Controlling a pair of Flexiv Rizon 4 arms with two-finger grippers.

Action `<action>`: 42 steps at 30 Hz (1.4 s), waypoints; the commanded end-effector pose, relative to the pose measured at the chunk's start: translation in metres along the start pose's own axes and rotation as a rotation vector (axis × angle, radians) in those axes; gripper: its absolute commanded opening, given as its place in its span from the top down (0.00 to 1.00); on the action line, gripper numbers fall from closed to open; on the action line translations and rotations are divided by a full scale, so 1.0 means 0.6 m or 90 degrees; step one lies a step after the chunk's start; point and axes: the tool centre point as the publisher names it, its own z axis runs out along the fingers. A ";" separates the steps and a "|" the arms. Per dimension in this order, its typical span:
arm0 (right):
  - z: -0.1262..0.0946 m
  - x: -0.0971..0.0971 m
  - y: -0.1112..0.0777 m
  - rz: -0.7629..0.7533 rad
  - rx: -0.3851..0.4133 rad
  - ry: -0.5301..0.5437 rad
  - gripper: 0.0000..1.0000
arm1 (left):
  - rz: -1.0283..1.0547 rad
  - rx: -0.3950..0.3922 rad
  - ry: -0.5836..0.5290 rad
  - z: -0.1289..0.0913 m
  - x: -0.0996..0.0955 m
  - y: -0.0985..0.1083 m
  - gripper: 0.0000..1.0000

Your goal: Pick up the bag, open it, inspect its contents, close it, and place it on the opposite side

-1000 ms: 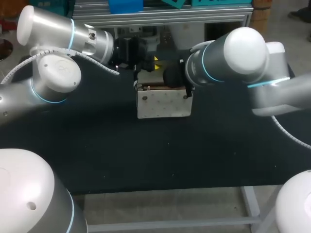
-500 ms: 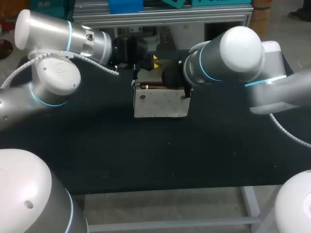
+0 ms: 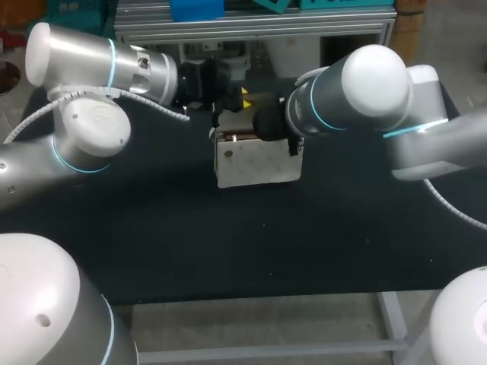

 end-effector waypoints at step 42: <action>0.035 0.009 -0.005 0.025 -0.006 0.024 1.00 | 0.015 0.053 0.003 -0.019 0.021 -0.007 1.00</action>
